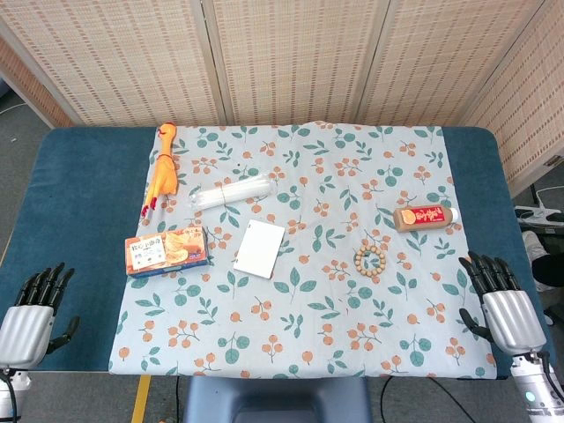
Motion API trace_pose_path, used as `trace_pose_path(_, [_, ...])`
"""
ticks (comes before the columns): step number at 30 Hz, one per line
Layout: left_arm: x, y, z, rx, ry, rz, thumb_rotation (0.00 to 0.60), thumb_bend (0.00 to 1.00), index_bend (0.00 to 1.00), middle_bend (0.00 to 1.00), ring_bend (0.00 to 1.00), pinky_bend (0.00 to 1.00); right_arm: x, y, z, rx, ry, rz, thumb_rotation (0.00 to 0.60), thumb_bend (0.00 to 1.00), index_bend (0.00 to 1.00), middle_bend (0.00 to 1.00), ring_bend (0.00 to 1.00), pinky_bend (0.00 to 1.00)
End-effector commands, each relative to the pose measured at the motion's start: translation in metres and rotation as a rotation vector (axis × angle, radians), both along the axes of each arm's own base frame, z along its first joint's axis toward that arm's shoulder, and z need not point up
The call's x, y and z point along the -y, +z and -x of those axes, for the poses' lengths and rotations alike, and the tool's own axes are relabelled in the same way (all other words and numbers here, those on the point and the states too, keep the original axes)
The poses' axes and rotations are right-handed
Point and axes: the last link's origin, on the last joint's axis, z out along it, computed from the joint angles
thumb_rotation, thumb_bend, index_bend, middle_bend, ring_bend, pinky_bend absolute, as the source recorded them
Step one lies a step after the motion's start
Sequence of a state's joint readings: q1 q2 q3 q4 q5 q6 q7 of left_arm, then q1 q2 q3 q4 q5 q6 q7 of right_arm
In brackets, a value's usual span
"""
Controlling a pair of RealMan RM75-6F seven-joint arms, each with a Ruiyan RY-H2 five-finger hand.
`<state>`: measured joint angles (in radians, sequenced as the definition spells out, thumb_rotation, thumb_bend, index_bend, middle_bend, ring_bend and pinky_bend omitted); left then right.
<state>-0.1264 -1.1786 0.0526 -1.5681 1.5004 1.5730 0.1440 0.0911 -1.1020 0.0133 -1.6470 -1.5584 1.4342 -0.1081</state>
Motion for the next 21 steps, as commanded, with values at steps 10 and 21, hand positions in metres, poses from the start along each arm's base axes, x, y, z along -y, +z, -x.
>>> trace_pose_path(10, [-0.002, 0.005, 0.003, 0.014, 0.003, 0.017, 0.600, 0.40, 0.00, 0.00, 0.00, 0.10, 0.034, -0.031, -0.009, -0.094, 0.092, -0.091, 0.600, 0.25, 0.01, 0.04, 0.00, 0.00])
trace_pose_path(21, [0.000, 0.006, 0.000, 0.016, -0.010, 0.016, 0.600, 0.40, 0.00, 0.00, 0.00, 0.10, 0.090, -0.097, -0.028, -0.253, 0.226, -0.288, 0.600, 0.25, 0.32, 0.31, 0.00, 0.00])
